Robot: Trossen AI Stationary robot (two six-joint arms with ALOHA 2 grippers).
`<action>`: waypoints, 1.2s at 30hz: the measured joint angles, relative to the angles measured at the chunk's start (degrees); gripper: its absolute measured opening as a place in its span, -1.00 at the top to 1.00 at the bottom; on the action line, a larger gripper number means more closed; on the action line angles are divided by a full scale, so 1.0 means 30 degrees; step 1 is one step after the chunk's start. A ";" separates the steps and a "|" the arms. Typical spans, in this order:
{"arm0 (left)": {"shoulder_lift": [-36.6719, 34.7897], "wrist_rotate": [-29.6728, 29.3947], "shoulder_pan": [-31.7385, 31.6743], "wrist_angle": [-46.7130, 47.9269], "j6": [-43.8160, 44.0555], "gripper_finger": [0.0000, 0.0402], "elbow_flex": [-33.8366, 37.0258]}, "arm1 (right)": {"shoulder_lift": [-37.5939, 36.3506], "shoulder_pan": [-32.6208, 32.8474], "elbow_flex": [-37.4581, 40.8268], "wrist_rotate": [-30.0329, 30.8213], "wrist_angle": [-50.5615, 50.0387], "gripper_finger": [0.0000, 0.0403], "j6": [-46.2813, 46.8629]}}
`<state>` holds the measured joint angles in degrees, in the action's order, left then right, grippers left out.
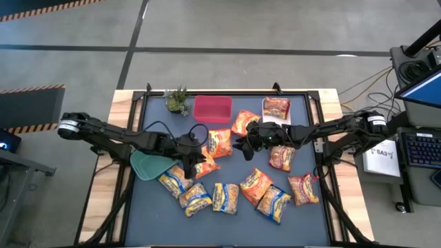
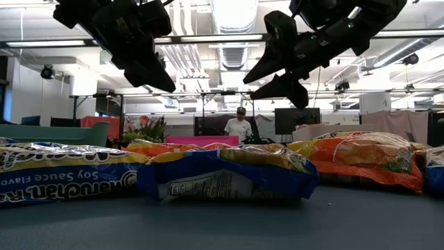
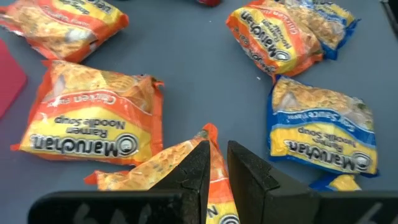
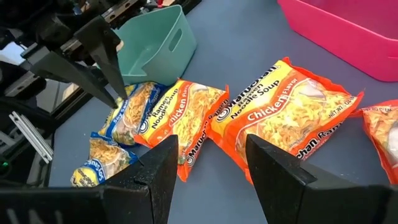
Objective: Sort Maruchan noodles
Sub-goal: Put the orange noodle pack into the green bin
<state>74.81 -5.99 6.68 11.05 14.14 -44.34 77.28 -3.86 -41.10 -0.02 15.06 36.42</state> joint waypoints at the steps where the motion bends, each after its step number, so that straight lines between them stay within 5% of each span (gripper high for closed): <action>1: 0.0000 -0.0196 0.0000 0.0006 -0.0022 0.81 0.0000 | 0.0000 0.0000 0.0000 0.0002 -0.0002 0.13 0.0000; 13: 0.0000 -0.0322 0.0027 0.0027 0.0456 0.80 0.0000 | 0.0000 -0.0007 0.0000 0.0009 -0.0032 0.13 -0.0036; 24: 0.2611 -0.0322 0.0893 0.0225 0.0268 0.44 0.0036 | 0.0000 -0.0005 -0.0289 -0.0139 -0.0620 0.13 0.0095; 36: 0.6623 -0.0322 0.0888 -0.1682 -0.1241 0.70 -0.1621 | -0.0007 0.0204 -0.1246 -0.0166 -0.2281 0.13 -0.0139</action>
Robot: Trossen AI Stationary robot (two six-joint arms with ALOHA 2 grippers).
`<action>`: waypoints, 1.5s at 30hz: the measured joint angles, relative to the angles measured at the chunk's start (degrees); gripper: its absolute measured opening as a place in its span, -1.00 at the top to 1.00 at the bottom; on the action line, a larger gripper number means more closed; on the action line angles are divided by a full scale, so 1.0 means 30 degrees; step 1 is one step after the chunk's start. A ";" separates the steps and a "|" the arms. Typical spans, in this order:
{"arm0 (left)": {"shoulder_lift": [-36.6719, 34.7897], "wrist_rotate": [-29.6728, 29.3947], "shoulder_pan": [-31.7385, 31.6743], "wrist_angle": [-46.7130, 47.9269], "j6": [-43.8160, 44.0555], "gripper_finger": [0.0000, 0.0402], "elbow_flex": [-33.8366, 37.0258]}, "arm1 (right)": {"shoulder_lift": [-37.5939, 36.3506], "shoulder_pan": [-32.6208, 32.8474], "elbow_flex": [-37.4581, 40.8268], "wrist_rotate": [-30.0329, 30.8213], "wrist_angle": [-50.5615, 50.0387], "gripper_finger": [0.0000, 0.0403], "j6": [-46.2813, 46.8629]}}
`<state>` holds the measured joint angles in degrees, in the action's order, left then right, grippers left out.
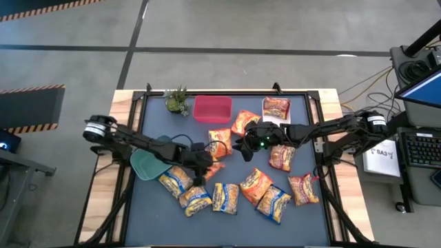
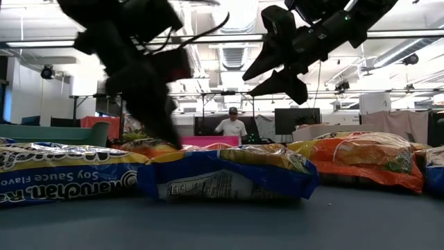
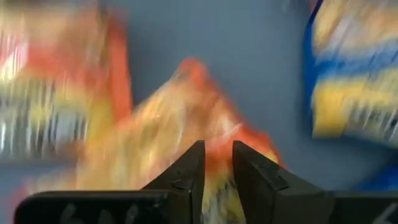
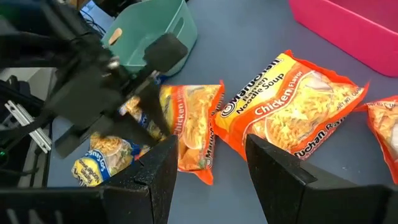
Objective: Sort Maruchan noodles
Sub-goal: Put the orange noodle pack into the green bin
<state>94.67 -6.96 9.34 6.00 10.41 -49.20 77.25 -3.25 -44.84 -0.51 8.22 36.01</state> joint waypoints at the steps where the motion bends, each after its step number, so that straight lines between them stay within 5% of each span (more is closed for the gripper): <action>1: 0.0202 0.0007 0.0000 -0.0482 -0.0584 0.72 -0.0391 | 0.0000 0.0000 0.0000 0.0000 -0.0065 0.13 0.0000; 15: -0.0009 -0.0342 0.0335 0.9000 -0.1725 0.80 -0.2926 | 0.1206 0.1508 0.0000 -0.0659 -0.1501 0.08 0.3730; 33: -0.0045 -0.0379 0.0385 0.7816 -0.1311 0.80 -0.2183 | 0.6506 0.1700 -0.0890 -0.1813 0.3460 -0.40 0.5064; 45: -0.3352 -0.0335 0.0532 0.9584 -0.2024 0.80 -0.2172 | 0.5836 0.1661 -0.1428 -0.2987 0.2639 -0.44 0.4646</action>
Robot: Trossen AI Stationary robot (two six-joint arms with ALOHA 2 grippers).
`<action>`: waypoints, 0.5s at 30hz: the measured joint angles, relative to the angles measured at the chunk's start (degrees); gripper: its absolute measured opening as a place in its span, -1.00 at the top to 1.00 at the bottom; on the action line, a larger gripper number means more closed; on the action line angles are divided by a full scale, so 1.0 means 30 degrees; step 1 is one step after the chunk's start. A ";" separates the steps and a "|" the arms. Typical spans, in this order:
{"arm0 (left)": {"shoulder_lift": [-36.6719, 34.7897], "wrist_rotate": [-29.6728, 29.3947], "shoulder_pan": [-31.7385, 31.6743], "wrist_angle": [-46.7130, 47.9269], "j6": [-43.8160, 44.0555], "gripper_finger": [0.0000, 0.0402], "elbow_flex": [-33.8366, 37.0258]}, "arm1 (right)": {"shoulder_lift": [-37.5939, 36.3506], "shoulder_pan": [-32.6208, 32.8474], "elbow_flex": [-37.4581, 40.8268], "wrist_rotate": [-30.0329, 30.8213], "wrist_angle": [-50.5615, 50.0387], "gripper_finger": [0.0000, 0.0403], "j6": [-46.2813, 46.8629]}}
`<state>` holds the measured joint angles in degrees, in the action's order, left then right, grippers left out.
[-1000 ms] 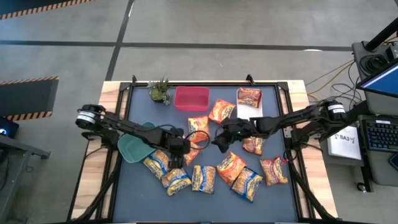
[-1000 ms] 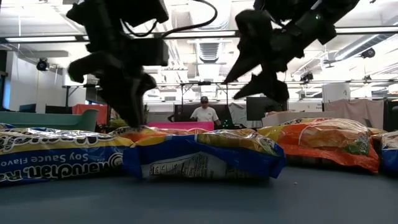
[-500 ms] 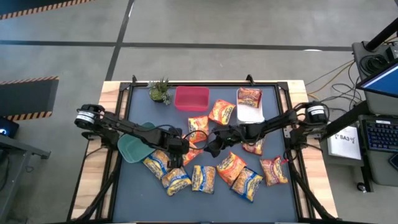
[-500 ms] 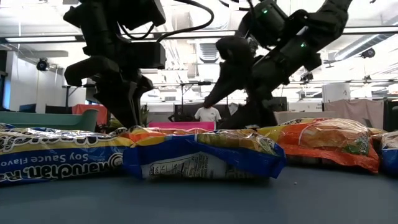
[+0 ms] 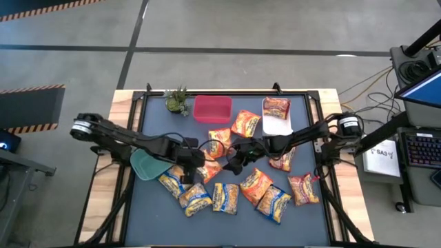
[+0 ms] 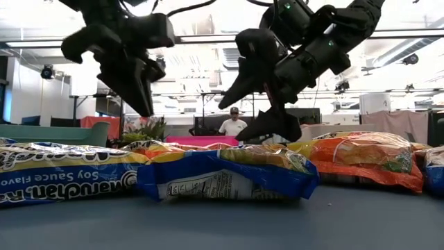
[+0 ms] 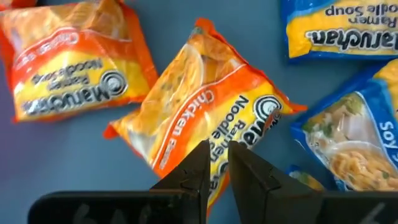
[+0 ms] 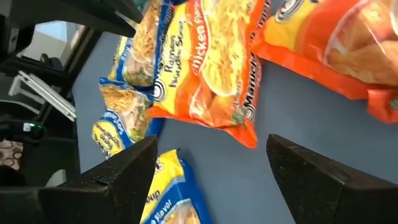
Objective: Sort Maruchan noodles
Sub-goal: Put the orange noodle pack into the green bin
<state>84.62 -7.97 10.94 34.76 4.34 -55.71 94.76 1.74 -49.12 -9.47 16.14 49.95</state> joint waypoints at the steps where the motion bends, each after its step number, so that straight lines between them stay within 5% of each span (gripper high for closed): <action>1: -0.0147 0.0000 0.0002 0.0007 0.0204 0.80 0.0132 | -0.0062 0.0000 0.0000 0.0001 -0.0003 -0.43 -0.0032; 15: 0.1060 -0.0124 0.0000 -0.3437 0.1782 0.80 0.2250 | -0.0168 0.0000 0.0007 0.0168 -0.0146 -0.42 -0.0728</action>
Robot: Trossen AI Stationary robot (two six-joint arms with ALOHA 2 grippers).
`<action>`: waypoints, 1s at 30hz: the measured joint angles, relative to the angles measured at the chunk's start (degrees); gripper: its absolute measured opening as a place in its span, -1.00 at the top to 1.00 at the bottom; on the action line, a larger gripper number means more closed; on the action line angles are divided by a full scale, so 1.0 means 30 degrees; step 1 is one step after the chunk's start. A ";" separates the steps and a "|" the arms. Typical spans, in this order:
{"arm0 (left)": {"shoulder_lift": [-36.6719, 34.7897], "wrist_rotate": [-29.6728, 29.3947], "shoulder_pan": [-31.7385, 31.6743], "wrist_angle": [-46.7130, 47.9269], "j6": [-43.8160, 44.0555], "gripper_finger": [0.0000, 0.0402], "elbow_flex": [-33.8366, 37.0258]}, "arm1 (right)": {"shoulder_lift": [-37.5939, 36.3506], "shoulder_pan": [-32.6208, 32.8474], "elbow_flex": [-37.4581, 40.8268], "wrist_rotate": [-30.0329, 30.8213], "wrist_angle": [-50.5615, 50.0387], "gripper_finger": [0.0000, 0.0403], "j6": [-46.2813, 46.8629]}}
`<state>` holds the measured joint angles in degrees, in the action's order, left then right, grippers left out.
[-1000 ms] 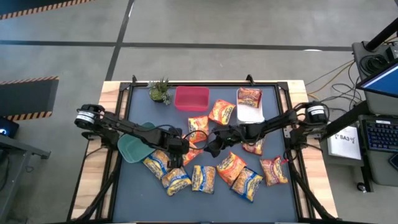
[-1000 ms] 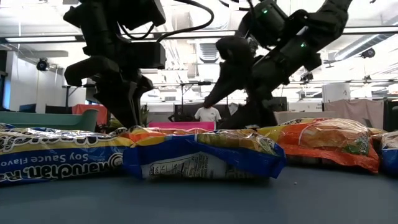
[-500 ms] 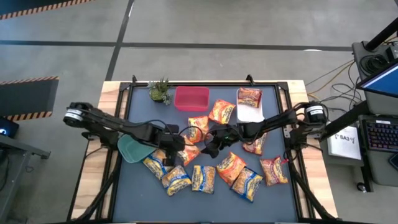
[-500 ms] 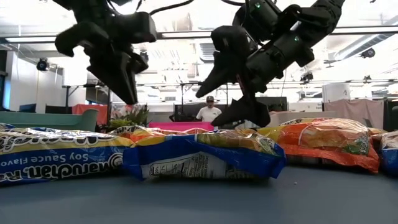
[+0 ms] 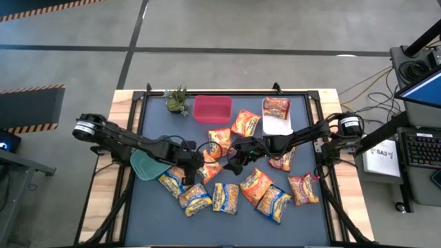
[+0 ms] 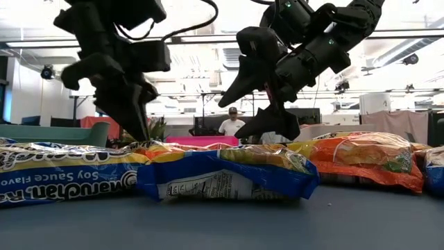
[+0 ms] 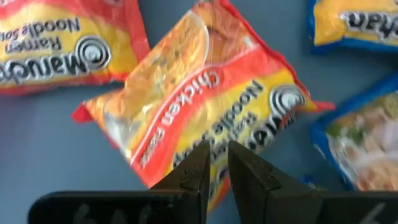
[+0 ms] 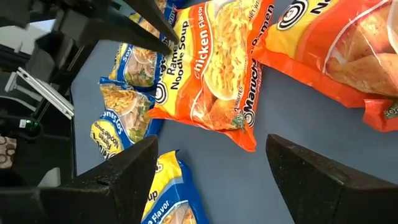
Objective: Sort Maruchan noodles
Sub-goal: Put the orange noodle pack into the green bin
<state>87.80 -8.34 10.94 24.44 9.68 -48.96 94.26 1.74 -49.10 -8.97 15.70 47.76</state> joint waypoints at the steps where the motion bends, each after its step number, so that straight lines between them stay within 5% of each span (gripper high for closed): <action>1: 0.0282 -0.0010 0.0000 -0.0472 -0.0070 0.80 0.0005 | 0.0000 0.0000 0.0000 0.0000 -0.0010 -0.42 -0.0005; 9: 0.2172 -0.0124 0.0000 -0.4225 -0.1692 0.80 -0.0228 | 0.0000 0.0000 0.0000 -0.0029 -0.0095 -0.42 0.0482; 30: 0.0986 -0.0029 0.0000 -0.3051 -0.2806 0.80 -0.0204 | -0.0015 0.0007 0.0007 -0.0165 -0.0669 -0.41 0.2233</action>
<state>90.76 -8.43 10.94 15.29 1.27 -49.58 94.21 1.76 -49.08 -9.47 13.69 54.46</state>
